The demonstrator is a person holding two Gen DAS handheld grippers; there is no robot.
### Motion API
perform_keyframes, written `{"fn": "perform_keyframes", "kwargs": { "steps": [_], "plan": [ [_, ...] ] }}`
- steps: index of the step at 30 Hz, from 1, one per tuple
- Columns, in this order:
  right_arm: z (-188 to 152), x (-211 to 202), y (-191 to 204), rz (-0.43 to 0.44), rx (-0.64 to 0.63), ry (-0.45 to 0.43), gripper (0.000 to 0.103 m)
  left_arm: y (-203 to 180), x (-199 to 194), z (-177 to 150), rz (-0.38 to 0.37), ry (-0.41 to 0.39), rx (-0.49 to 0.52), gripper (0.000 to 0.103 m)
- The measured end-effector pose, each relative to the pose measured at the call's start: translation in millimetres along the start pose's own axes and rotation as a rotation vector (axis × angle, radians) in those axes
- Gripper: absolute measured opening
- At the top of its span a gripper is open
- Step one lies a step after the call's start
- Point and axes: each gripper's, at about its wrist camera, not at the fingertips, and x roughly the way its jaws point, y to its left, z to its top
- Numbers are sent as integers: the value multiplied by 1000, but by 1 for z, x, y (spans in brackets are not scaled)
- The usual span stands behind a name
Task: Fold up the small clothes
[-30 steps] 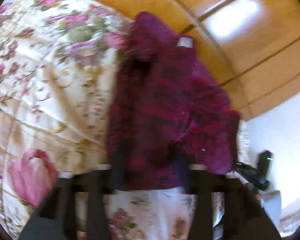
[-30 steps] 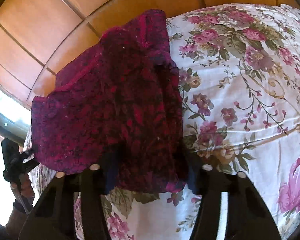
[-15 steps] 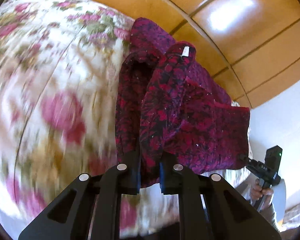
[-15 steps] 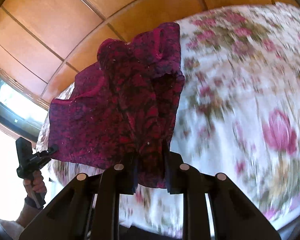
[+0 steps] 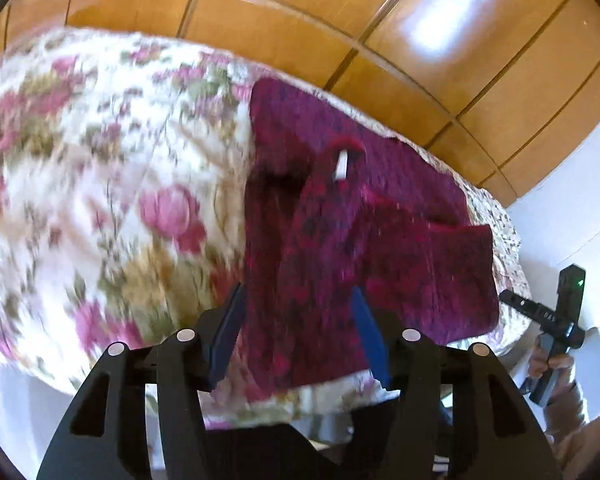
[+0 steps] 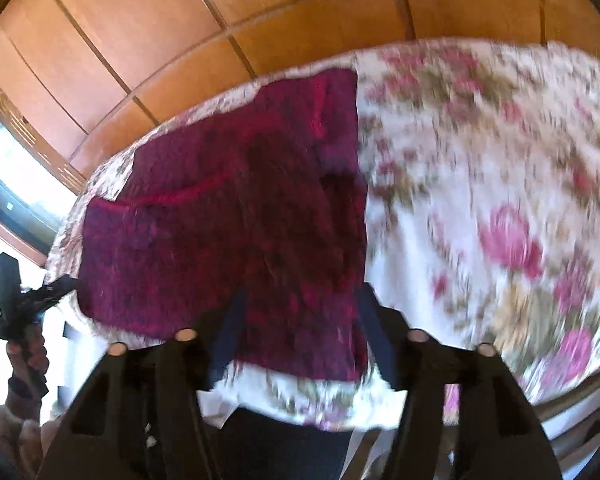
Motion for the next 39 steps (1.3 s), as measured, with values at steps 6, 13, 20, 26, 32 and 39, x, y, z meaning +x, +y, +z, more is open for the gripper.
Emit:
{"fn": "perform_keyframes", "kwargs": {
  "steps": [6, 13, 20, 26, 32, 39],
  "plan": [
    [29, 22, 24, -67, -100, -66, 66, -26, 19, 21, 109, -32, 175, 53],
    [42, 60, 43, -195, -234, -44, 20, -56, 59, 41, 148, -15, 344, 34],
    [35, 81, 9, -163, -101, -14, 21, -58, 71, 42, 242, -42, 352, 16],
    [35, 86, 12, -179, -110, 12, 30, -64, 67, 34, 288, -69, 368, 16],
    [33, 85, 11, -180, -103, 3, 32, -64, 66, 32, 291, -74, 351, 16],
    [31, 84, 13, -198, -101, -3, 37, -60, 64, 33, 282, -72, 328, 21]
  ]
}}
